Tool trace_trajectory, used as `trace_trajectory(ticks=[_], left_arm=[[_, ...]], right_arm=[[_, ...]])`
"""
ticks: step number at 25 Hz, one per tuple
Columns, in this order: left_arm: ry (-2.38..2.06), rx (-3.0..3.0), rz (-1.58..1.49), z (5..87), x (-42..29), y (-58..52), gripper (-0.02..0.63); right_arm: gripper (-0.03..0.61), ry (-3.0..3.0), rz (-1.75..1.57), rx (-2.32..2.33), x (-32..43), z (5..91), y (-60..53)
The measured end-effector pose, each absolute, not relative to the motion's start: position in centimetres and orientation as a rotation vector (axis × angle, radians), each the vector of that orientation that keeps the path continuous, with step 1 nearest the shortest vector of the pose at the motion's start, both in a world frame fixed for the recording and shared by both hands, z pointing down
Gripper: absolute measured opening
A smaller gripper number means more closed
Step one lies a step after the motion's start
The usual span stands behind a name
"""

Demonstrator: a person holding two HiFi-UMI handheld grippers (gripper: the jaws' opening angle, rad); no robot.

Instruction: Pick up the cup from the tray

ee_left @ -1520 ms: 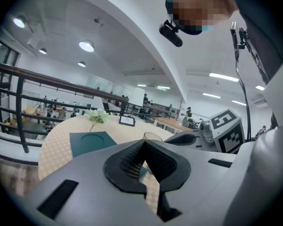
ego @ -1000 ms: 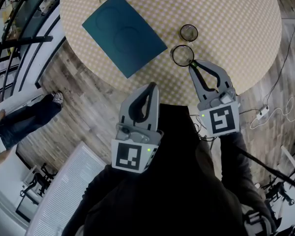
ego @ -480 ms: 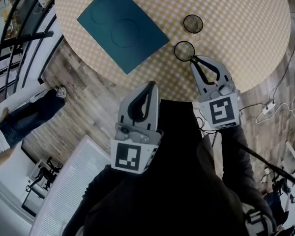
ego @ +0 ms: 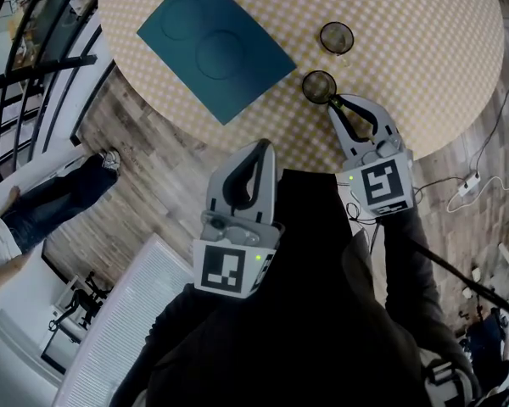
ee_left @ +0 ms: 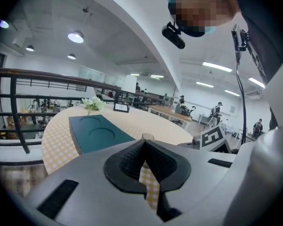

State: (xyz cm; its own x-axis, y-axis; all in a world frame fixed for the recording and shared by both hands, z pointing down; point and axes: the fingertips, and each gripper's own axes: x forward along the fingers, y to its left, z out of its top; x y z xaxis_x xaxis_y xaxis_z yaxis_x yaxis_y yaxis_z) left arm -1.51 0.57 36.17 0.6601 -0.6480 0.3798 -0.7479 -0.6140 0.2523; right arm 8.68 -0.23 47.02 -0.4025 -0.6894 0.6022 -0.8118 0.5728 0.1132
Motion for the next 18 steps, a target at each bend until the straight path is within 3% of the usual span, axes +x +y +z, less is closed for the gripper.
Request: trace_trajectory(ticks=[6, 14, 18], left_arm=[[-1.115, 2.516, 0.312, 34.4, -2.3, 0.6, 0.005], [-1.163, 2.617, 0.181, 30.6, -2.7, 0.1, 0.005], [-1.220, 2.646, 0.108, 28.5, -3.2, -1.5, 0.005]], right_arm=[[0.083, -2.205, 0.262, 1.206, 8.2, 45.4, 0.6], [0.084, -2.228, 0.219, 1.286, 9.1, 40.6, 2.8], [0.047, -2.372, 0.049, 1.278, 7.1, 35.2, 0.7]])
